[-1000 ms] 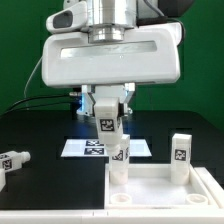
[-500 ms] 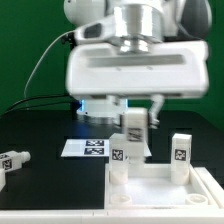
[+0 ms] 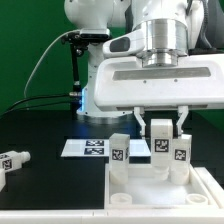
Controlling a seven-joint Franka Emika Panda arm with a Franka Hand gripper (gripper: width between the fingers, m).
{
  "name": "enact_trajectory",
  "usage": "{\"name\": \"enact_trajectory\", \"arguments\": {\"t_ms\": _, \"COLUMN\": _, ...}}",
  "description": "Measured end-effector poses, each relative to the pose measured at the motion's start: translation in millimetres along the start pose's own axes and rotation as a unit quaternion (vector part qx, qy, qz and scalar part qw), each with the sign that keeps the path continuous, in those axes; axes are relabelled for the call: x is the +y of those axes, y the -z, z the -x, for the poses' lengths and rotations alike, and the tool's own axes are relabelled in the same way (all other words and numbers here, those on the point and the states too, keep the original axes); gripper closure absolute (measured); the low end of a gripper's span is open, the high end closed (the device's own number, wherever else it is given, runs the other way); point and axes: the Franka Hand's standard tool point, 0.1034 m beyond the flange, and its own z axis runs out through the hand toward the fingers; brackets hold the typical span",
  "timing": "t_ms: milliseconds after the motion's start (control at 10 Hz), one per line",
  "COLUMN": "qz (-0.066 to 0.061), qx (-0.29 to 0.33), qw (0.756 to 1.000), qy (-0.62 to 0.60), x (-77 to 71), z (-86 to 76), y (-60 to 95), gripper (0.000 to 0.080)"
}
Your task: Assemble square table
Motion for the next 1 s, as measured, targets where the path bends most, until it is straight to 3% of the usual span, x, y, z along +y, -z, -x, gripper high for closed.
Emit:
{"name": "enact_trajectory", "arguments": {"t_ms": 300, "qz": -0.012, "qx": 0.009, "qw": 0.999, "qy": 0.029, "x": -44.2, "z": 19.1, "y": -8.0, "gripper": 0.0515}}
{"name": "enact_trajectory", "arguments": {"t_ms": 400, "qz": -0.012, "qx": 0.009, "qw": 0.999, "qy": 0.036, "x": -50.6, "z": 23.6, "y": -12.5, "gripper": 0.0515}}
{"name": "enact_trajectory", "arguments": {"t_ms": 600, "qz": -0.01, "qx": 0.008, "qw": 0.999, "qy": 0.041, "x": -51.4, "z": 26.4, "y": -21.0, "gripper": 0.0515}}
{"name": "enact_trajectory", "arguments": {"t_ms": 1000, "qz": -0.01, "qx": 0.021, "qw": 0.999, "qy": 0.043, "x": -54.9, "z": 16.9, "y": -26.5, "gripper": 0.0515}}
